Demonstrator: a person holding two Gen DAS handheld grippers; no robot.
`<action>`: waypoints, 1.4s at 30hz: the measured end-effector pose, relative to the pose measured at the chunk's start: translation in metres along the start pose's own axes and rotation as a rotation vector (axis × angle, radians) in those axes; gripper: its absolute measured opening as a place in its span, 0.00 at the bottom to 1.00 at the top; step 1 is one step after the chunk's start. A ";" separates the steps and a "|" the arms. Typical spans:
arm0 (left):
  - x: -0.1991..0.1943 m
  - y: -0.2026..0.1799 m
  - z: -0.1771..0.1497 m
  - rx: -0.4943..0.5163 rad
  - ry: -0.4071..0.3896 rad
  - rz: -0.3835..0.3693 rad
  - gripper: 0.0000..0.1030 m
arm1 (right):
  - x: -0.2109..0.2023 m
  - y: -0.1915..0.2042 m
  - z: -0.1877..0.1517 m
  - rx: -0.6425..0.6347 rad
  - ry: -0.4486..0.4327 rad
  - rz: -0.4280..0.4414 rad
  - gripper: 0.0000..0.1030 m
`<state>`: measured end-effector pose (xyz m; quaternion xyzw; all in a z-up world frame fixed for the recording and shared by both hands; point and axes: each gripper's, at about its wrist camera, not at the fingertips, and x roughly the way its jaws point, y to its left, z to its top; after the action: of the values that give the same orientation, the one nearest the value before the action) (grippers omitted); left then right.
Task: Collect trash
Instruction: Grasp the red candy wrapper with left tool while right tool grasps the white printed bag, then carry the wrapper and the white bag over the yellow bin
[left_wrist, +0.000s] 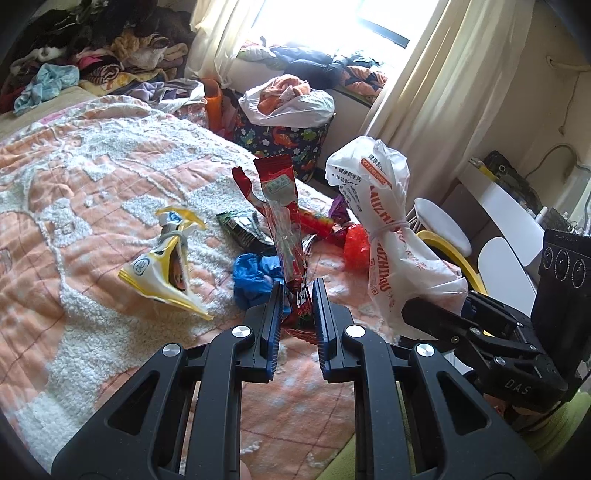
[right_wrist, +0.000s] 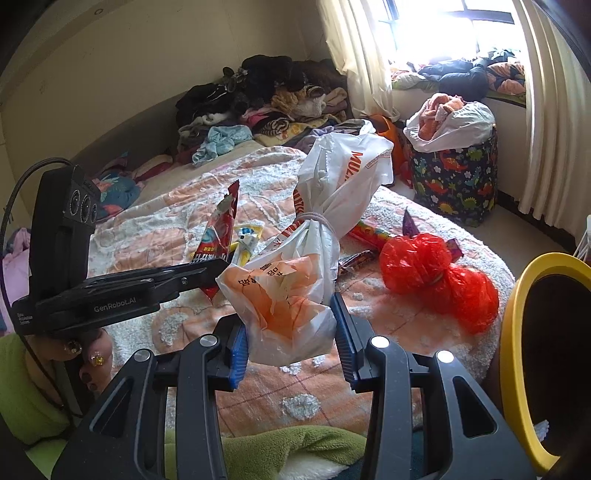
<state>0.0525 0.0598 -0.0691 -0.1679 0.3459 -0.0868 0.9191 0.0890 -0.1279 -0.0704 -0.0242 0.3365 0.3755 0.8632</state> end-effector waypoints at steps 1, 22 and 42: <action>0.000 -0.003 0.001 0.004 -0.003 -0.004 0.11 | -0.003 -0.002 0.000 0.006 -0.003 0.000 0.37; 0.012 -0.071 0.019 0.110 -0.020 -0.079 0.11 | -0.046 -0.061 0.011 0.123 -0.087 -0.088 0.37; 0.035 -0.129 0.021 0.207 0.000 -0.168 0.11 | -0.091 -0.132 0.005 0.267 -0.148 -0.237 0.37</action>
<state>0.0873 -0.0645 -0.0282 -0.1003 0.3198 -0.1989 0.9209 0.1349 -0.2786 -0.0405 0.0789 0.3139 0.2238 0.9193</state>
